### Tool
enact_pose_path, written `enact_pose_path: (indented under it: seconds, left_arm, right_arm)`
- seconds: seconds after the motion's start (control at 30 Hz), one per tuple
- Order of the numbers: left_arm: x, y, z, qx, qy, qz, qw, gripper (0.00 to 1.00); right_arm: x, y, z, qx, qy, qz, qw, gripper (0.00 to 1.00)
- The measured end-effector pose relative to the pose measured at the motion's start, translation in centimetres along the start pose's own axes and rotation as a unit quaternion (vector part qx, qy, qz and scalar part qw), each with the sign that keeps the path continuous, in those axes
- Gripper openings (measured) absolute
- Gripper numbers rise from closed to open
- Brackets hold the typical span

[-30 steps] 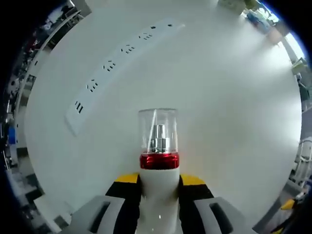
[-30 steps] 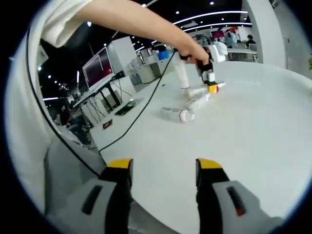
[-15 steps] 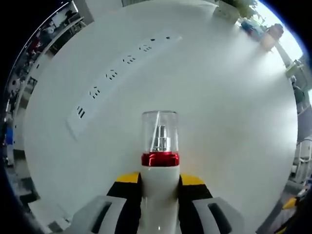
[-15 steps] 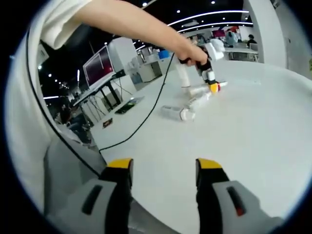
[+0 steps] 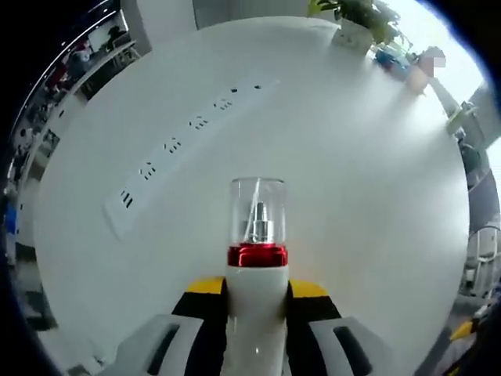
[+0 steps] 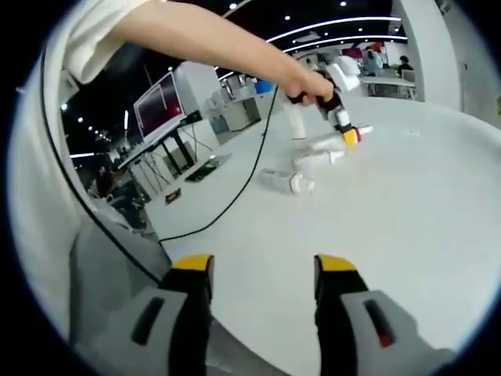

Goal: Arrange the skincare products in the storage area until every visible bottle or jar stands upright without overlapping.

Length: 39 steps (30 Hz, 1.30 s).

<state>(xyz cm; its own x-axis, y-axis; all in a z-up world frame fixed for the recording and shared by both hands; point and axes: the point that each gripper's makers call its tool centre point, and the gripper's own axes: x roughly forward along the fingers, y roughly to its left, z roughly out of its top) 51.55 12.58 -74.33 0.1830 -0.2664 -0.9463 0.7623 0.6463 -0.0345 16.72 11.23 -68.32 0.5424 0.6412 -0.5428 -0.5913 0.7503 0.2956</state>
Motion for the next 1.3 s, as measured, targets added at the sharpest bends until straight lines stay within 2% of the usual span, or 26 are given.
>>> enact_pose_path:
  seconds: [0.2, 0.23, 0.3, 0.43, 0.47, 0.63, 0.7, 0.8, 0.83, 0.9, 0.93, 0.97, 1.1, 1.17, 1.2, 1.3]
  left_arm:
    - [-1.1, -0.9, 1.0, -0.001, -0.032, -0.020, 0.9993, 0.27]
    - [-1.4, -1.0, 1.4, 0.002, -0.048, -0.024, 0.9986, 0.27]
    - [-1.8, -1.1, 1.5, 0.004, -0.053, -0.026, 0.9982, 0.27]
    - [-2.9, -1.5, 2.0, 0.007, -0.085, -0.036, 0.9957, 0.27]
    - [-3.9, -2.8, 1.4, 0.008, -0.095, -0.038, 0.9947, 0.27]
    - [-5.5, -3.9, 1.5, 0.005, -0.122, -0.043, 0.9916, 0.27]
    - [-6.4, -4.7, 1.2, -0.001, -0.142, -0.047, 0.9888, 0.27]
    - [-6.9, -4.7, 2.1, -0.012, -0.162, -0.077, 0.9837, 0.27]
    - [-7.4, -5.1, 2.4, -0.030, -0.176, -0.096, 0.9793, 0.27]
    - [-7.9, -5.5, 2.8, -0.032, -0.195, -0.108, 0.9743, 0.27]
    - [-7.7, -4.6, 2.8, -0.033, -0.200, -0.113, 0.9727, 0.27]
    - [-7.8, -4.5, 2.7, -0.034, -0.199, -0.114, 0.9727, 0.27]
    - [-7.8, -5.2, 2.5, -0.039, -0.213, -0.120, 0.9688, 0.26]
    - [-8.2, -6.3, 2.2, -0.042, -0.218, -0.129, 0.9665, 0.26]
    - [-8.4, -6.4, 2.7, -0.042, -0.224, -0.136, 0.9642, 0.26]
    - [-9.8, -8.6, 2.8, -0.030, -0.255, -0.161, 0.9531, 0.26]
  right_arm:
    - [0.0, 0.1, -0.1, -0.003, 0.004, 0.000, 1.0000, 0.53]
    - [0.0, 0.1, -0.1, -0.004, 0.004, -0.001, 1.0000, 0.53]
    - [0.1, 0.1, -0.2, -0.004, 0.005, -0.001, 1.0000, 0.53]
    - [0.1, 0.2, -0.3, -0.008, 0.009, 0.000, 0.9999, 0.53]
    - [0.1, 0.2, -0.4, -0.009, 0.010, 0.000, 0.9999, 0.53]
    - [0.2, 0.3, -0.6, -0.014, 0.018, 0.000, 0.9997, 0.53]
    - [0.3, 0.3, -0.8, -0.017, 0.023, 0.000, 0.9996, 0.53]
    - [0.4, 0.3, -0.9, -0.019, 0.026, -0.001, 0.9995, 0.53]
    - [0.4, 0.2, -0.9, -0.018, 0.026, -0.003, 0.9995, 0.53]
    - [0.3, 0.0, -0.5, -0.011, 0.016, -0.005, 0.9998, 0.53]
    - [0.3, 0.0, -0.3, -0.006, 0.012, -0.004, 0.9999, 0.53]
    - [0.2, -0.1, -0.4, -0.001, 0.012, -0.003, 0.9999, 0.53]
    - [0.2, -0.2, -0.4, -0.001, 0.010, -0.008, 0.9999, 0.53]
    - [0.2, -0.3, -0.5, 0.000, 0.012, -0.010, 0.9999, 0.53]
    - [0.2, -0.4, -0.5, -0.003, 0.012, -0.014, 0.9998, 0.53]
    - [0.3, -0.4, -0.5, 0.001, 0.013, -0.015, 0.9998, 0.53]
